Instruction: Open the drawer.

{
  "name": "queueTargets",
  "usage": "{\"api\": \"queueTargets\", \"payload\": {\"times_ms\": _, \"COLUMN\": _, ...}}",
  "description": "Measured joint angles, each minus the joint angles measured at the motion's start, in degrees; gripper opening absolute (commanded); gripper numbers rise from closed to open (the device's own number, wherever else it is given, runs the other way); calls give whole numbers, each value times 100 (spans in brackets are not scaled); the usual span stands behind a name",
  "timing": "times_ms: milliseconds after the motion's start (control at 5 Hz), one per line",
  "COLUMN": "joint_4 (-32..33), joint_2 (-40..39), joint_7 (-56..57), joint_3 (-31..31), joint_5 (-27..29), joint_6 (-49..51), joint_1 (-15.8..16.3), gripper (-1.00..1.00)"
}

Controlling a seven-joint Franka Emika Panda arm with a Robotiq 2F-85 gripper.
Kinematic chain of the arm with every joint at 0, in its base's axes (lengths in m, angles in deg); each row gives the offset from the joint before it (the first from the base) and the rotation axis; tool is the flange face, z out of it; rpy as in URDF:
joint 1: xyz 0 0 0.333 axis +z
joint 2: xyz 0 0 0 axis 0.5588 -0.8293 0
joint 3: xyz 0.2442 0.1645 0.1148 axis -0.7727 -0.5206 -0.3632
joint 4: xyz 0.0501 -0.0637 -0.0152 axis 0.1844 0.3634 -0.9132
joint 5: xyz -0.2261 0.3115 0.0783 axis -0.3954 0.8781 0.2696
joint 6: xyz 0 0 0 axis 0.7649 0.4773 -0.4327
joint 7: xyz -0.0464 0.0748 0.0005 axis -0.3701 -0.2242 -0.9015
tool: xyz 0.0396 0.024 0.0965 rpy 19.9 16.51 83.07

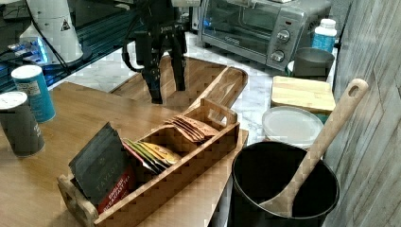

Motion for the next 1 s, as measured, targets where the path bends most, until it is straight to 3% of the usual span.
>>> {"api": "queueTargets", "payload": {"times_ms": 200, "joint_4": -78, "joint_2": -120, "joint_7": -3, "joint_3": -15, "joint_5": 71, "joint_6": 481, "joint_1": 2, "gripper": 100}}
{"api": "queueTargets", "payload": {"times_ms": 600, "joint_4": -78, "joint_2": -530, "joint_7": -878, "joint_3": 17, "joint_5": 60, "joint_6": 196, "joint_1": 1, "gripper": 100}}
{"api": "queueTargets", "payload": {"times_ms": 1000, "joint_4": -22, "joint_2": -739, "joint_7": -873, "joint_3": 17, "joint_5": 58, "joint_6": -67, "joint_1": 115, "gripper": 100}}
